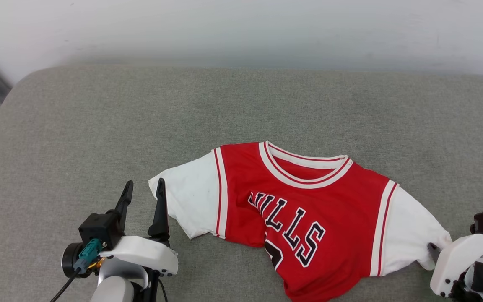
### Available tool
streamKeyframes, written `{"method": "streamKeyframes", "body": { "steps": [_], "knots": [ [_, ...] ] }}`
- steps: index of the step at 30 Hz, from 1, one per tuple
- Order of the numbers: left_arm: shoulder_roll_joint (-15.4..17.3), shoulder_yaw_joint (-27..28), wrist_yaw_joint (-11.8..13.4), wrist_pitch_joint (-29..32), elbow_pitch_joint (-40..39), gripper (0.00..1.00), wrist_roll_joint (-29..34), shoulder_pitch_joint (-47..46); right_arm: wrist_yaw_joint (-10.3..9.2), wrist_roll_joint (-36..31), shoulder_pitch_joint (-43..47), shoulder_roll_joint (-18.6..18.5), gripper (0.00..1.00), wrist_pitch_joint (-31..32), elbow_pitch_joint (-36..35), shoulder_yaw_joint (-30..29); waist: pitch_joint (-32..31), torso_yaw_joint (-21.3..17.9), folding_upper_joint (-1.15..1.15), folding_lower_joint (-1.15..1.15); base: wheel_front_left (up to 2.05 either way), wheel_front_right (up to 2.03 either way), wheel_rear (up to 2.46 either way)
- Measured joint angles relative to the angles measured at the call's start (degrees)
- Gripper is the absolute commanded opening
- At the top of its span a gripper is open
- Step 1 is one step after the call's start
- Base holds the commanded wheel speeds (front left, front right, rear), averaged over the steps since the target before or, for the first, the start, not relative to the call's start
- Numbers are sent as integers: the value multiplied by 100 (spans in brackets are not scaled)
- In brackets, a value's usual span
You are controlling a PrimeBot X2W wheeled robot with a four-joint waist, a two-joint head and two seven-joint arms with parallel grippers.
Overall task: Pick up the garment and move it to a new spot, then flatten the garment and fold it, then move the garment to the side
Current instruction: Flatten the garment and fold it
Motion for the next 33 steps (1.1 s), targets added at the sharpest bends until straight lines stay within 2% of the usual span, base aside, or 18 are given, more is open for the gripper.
{"method": "streamKeyframes", "body": {
  "steps": [5,9,12,17,21,26,29,33],
  "knots": [
    [45,19,30,27,42,100,-42,59,0,11,1,73,100,-1149,35,264,-64,-47,0,0,0,0,0],
    [134,123,81,56,57,100,-81,76,0,-43,7,-30,100,-2167,-192,382,-171,-55,0,0,0,0,0],
    [205,141,89,111,62,100,-99,125,0,-160,157,-40,100,-2683,-380,450,-295,-57,0,0,0,0,0],
    [257,124,140,242,20,100,-99,287,-1,-382,417,153,100,-3328,-878,567,-518,-83,0,0,0,0,0],
    [326,92,148,510,-5,100,-147,374,0,-550,725,311,100,-3533,-1337,693,-657,-112,0,0,0,0,0],
    [459,48,71,1005,12,100,-264,391,-1,-633,1048,439,100,-3472,-1820,760,-695,-191,0,-1,0,0,0],
    [590,-20,-69,1591,58,100,-387,241,-1,-638,1160,477,100,-3418,-2114,822,-622,-242,0,-1,0,0,0],
    [871,-94,-338,2706,174,100,-631,-342,-1,-636,1166,501,100,-3343,-2409,906,-421,-329,0,-1,0,0,0]
  ]
}}
